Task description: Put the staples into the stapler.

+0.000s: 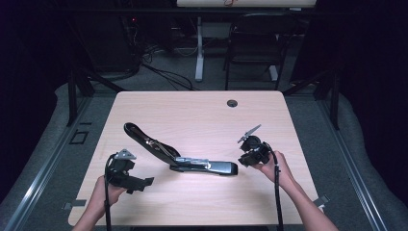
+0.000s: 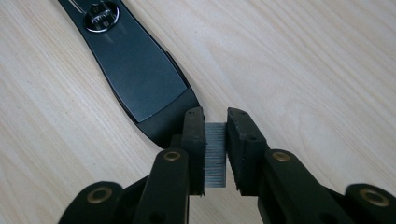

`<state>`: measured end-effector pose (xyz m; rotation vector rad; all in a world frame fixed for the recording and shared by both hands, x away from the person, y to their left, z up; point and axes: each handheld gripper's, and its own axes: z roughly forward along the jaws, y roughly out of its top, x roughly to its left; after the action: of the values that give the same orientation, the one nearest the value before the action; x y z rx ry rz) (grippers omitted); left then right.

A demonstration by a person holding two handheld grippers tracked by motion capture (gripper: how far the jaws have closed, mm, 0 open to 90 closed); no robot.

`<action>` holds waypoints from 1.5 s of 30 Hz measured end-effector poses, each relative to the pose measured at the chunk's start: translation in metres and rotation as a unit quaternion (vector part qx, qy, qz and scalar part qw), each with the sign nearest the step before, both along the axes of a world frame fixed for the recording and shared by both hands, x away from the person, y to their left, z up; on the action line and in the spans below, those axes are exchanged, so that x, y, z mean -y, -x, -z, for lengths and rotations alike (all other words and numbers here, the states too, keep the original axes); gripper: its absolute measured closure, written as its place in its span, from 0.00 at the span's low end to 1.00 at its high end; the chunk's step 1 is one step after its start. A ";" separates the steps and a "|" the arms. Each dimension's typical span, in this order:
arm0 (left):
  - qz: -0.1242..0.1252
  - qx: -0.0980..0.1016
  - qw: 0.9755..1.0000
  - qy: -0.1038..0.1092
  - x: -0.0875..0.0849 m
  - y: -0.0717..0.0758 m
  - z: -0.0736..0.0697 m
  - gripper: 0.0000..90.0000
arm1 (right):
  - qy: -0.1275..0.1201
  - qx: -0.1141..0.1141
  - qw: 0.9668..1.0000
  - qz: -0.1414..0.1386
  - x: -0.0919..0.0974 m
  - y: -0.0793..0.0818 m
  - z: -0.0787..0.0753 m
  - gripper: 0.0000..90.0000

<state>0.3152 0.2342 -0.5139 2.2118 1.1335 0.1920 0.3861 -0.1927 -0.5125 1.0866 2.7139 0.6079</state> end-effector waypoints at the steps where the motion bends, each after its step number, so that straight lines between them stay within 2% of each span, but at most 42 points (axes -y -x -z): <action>1: 0.000 -0.002 1.000 0.000 0.000 0.000 0.000 0.00 | 0.000 0.001 1.000 -0.001 -0.001 0.000 -0.001 0.87; 2: 0.000 -0.002 1.000 0.000 0.000 0.000 0.000 0.00 | -0.012 0.005 1.000 0.001 -0.003 0.000 -0.002 0.87; 3: 0.000 -0.002 1.000 0.000 0.001 0.000 0.000 0.00 | -0.005 0.003 1.000 -0.008 -0.003 -0.001 -0.004 0.87; 5: 0.000 -0.001 1.000 0.000 0.001 0.000 0.000 0.00 | -0.017 0.009 1.000 -0.011 -0.008 -0.001 -0.008 0.87; 14: -0.003 -0.001 1.000 0.006 0.000 0.000 0.000 0.00 | -0.029 0.017 0.998 -0.047 -0.019 -0.003 -0.015 0.87; 17: 0.000 0.000 1.000 0.004 0.000 0.000 0.000 0.00 | -0.036 0.016 0.998 -0.050 -0.020 -0.006 -0.015 0.87; 22: 0.004 -0.001 1.000 0.003 0.001 -0.001 0.000 0.00 | -0.037 0.016 0.997 -0.059 -0.025 -0.009 -0.014 0.87; 25: 0.005 -0.001 1.000 0.004 0.001 -0.001 0.000 0.00 | -0.032 0.014 0.997 -0.073 -0.029 -0.012 -0.015 0.87; 29: 0.006 -0.002 1.000 0.005 0.001 -0.001 0.000 0.00 | -0.039 0.015 0.996 -0.082 -0.036 -0.012 -0.015 0.87; 33: 0.006 0.000 1.000 0.009 0.001 -0.001 -0.001 0.00 | -0.038 0.014 0.994 -0.099 -0.043 -0.014 -0.017 0.87; 42: 0.010 -0.001 1.000 0.009 0.003 -0.002 0.000 0.00 | -0.054 0.025 0.989 -0.136 -0.059 -0.018 -0.021 0.87; 45: 0.008 0.000 1.000 0.009 0.001 -0.002 0.000 0.00 | -0.059 0.026 0.988 -0.140 -0.063 -0.022 -0.021 0.87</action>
<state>0.3173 0.2328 -0.5135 2.2046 1.1135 0.1736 0.4082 -0.1295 -0.4914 0.7034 2.8372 0.8356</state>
